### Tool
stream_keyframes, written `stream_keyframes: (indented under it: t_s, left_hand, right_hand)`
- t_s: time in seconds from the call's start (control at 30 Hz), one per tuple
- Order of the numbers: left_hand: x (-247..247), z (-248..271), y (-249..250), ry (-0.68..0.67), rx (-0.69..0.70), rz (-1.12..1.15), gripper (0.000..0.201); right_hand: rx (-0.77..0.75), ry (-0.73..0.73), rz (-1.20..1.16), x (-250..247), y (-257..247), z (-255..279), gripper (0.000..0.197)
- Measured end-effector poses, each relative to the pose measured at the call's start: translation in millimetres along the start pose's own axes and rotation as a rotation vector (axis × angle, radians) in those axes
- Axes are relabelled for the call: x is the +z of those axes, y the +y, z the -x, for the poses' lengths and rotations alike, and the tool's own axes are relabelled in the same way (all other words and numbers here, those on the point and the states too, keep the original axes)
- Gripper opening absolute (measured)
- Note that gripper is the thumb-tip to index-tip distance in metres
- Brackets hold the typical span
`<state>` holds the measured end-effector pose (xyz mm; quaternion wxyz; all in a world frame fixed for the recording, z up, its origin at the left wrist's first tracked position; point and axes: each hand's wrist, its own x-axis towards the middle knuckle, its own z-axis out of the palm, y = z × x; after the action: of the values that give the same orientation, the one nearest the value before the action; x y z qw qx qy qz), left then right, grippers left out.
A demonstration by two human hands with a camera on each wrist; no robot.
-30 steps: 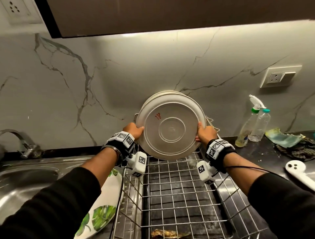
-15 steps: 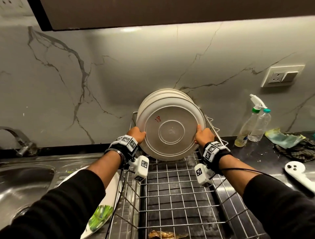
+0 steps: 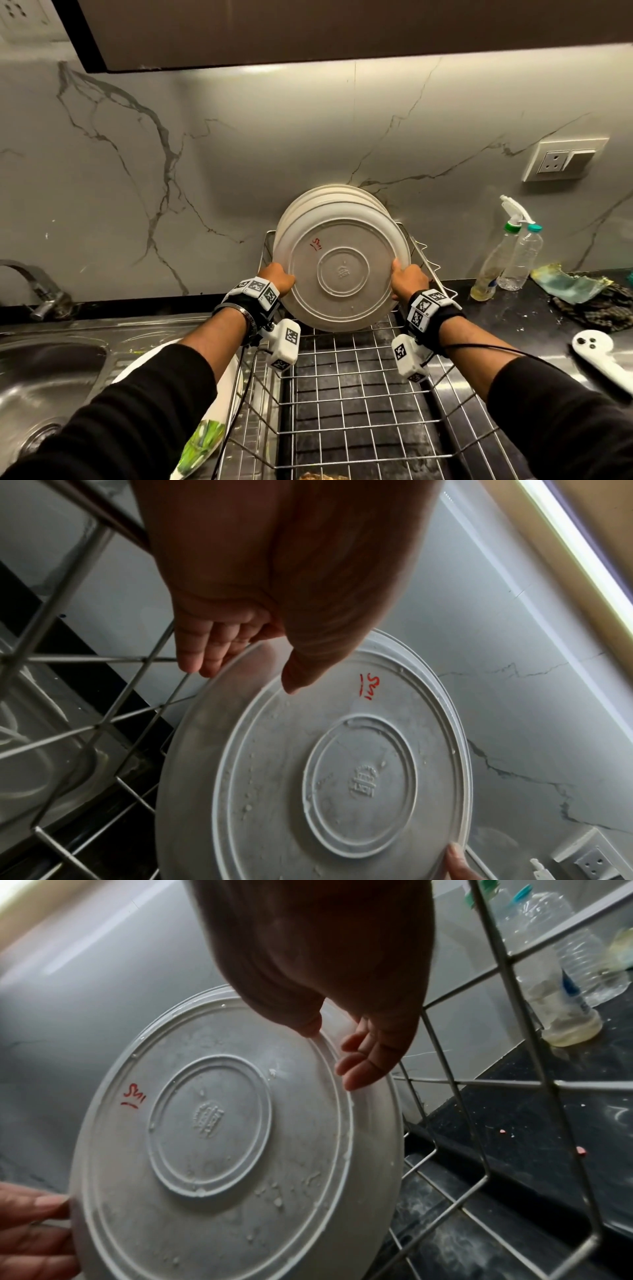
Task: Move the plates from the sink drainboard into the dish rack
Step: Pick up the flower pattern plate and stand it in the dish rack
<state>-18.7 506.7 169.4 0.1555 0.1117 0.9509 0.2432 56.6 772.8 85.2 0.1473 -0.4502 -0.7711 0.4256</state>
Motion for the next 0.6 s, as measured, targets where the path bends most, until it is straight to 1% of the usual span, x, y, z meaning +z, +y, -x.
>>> stream_keyframes:
  t_s: [0.07,0.17,0.27,0.6]
  left_hand:
    - [0.4,-0.5,1.2,-0.008,-0.01,0.032,0.039]
    - [1.4,-1.0,3.2,-0.026,-0.019,0.084,0.041]
    - [1.6,-2.0,5.0,-0.029,-0.029,0.106,0.042]
    - [7.4,-13.8,5.0,-0.026,-0.081,0.156,0.049]
  right_hand:
    - [0.01,-0.013,-0.002,-3.8,-3.5,4.1,0.065]
    - [0.031,-0.078,-0.047,-2.2,-0.9,3.2,0.055]
    - [0.044,-0.12,-0.119,-0.8,-2.3,3.0,0.051]
    - [0.07,-0.156,-0.198,1.5,-5.1,-2.9,0.043]
